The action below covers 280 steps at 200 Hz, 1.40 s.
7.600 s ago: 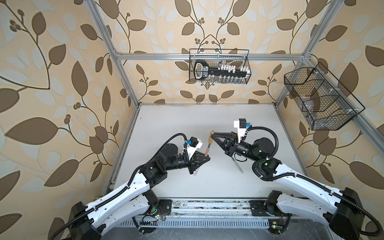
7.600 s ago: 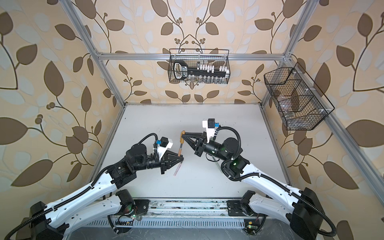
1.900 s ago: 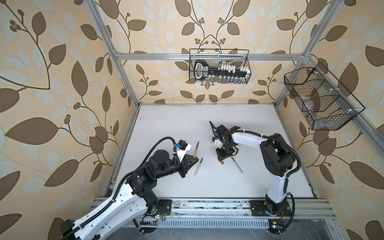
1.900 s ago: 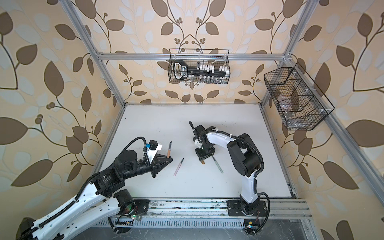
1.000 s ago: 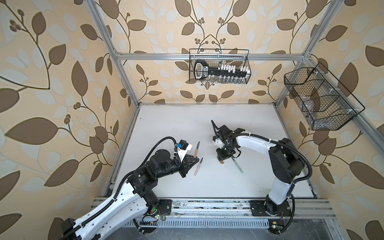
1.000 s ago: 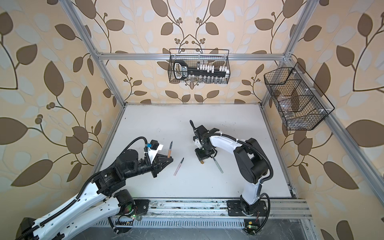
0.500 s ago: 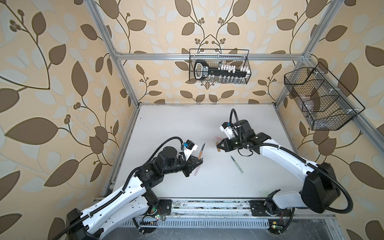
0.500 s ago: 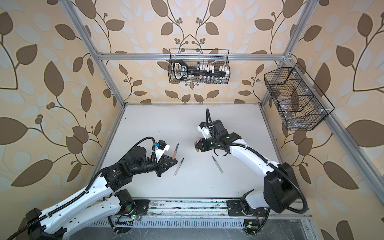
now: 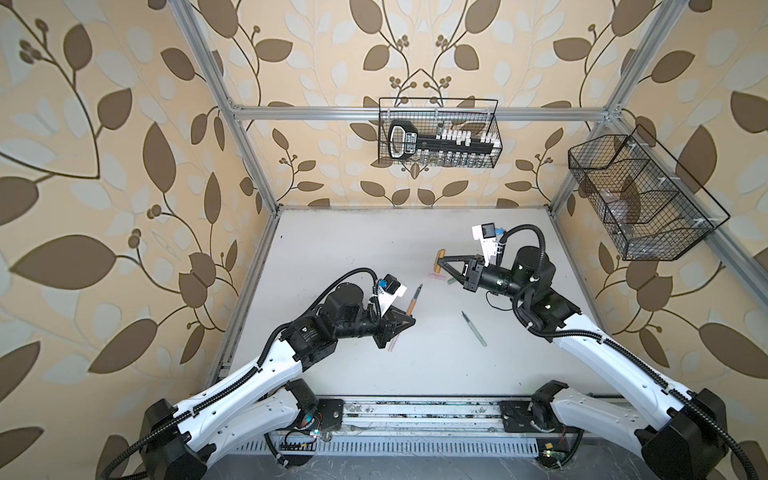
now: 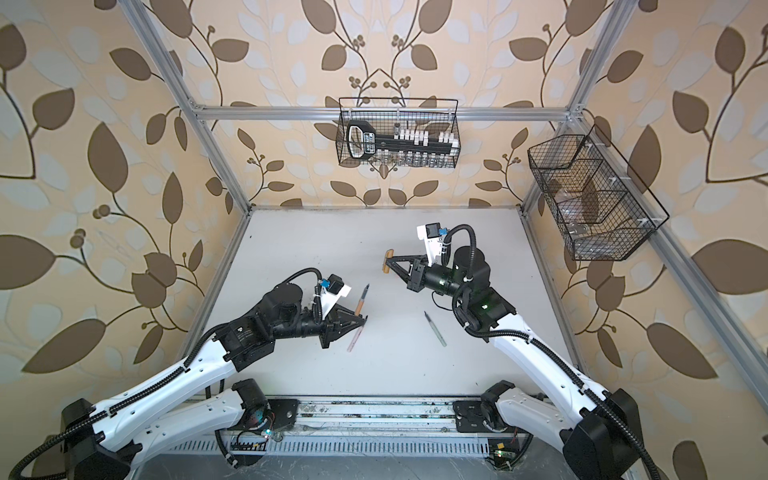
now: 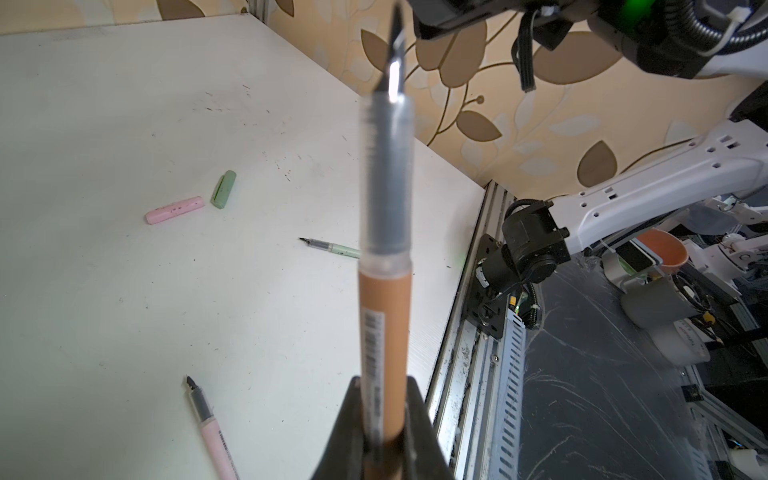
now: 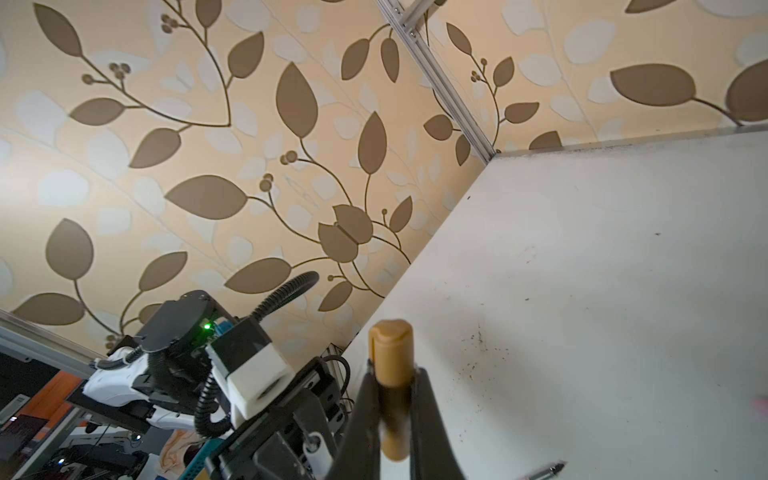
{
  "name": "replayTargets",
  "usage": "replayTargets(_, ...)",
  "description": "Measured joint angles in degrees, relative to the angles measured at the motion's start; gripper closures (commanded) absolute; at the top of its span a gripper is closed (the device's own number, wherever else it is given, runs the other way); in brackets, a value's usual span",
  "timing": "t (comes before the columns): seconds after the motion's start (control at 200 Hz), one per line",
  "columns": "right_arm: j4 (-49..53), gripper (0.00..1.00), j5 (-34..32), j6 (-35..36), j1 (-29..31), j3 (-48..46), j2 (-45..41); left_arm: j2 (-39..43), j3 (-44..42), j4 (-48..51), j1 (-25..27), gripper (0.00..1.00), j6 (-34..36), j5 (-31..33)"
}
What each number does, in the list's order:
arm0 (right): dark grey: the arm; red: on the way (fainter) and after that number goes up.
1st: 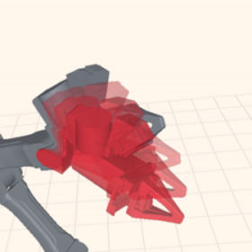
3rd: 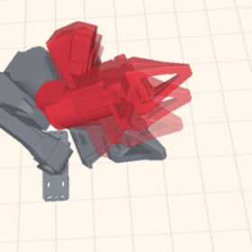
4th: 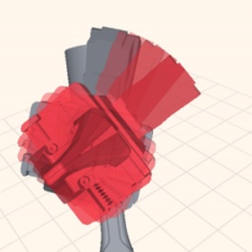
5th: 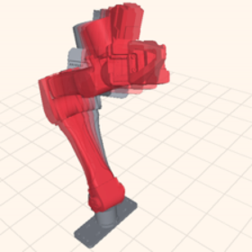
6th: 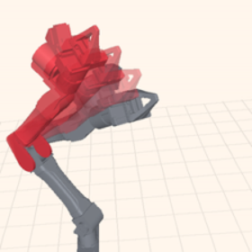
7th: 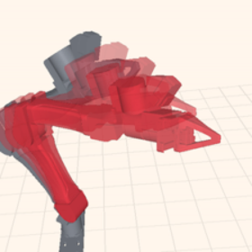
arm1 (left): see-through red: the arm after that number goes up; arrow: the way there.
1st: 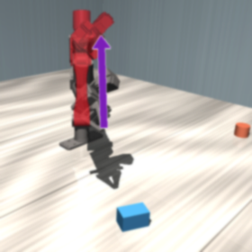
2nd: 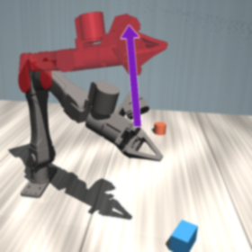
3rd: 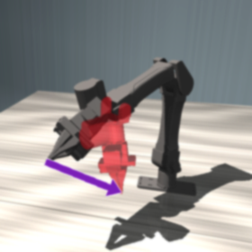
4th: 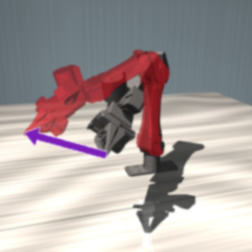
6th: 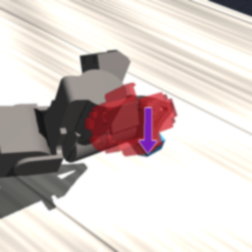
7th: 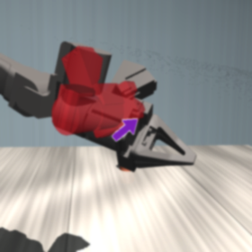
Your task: Insert the pens into the pen caps
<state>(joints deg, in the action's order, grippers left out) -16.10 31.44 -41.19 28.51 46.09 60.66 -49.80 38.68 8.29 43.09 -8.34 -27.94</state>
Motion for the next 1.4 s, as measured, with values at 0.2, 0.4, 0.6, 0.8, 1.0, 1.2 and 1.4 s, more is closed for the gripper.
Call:
replayTargets(0.2,-7.37,1.00,-2.12,-2.97,3.43,-0.68,-0.07,-0.20,0.48,-0.33,0.00,1.00,0.70,-0.31)
replayTargets(0.4,-9.44,1.00,-3.39,-3.54,6.34,-0.68,-0.04,-0.20,1.22,-0.81,0.00,1.00,0.90,-0.42)
replayTargets(0.6,-8.94,1.00,-4.50,-3.13,8.02,-0.68,-0.04,-0.17,1.22,-0.81,0.00,1.00,0.92,-0.39)
replayTargets(0.8,-7.93,1.00,-5.53,-2.25,9.31,-0.68,-0.04,-0.07,1.22,-0.81,0.00,1.00,0.94,-0.39)
replayTargets(1.0,-6.36,1.00,-6.43,-1.09,9.35,-0.68,-0.04,0.35,1.22,-0.81,0.00,1.00,0.94,-0.39)
replayTargets(1.2,-5.92,1.00,-6.40,-0.76,9.40,-0.68,-0.04,0.66,1.22,-0.81,0.00,1.00,0.94,-0.33)
replayTargets(1.4,-5.90,1.00,-6.34,-0.76,10.27,-0.68,-0.04,0.70,1.22,-0.83,0.00,1.00,0.94,-0.11)
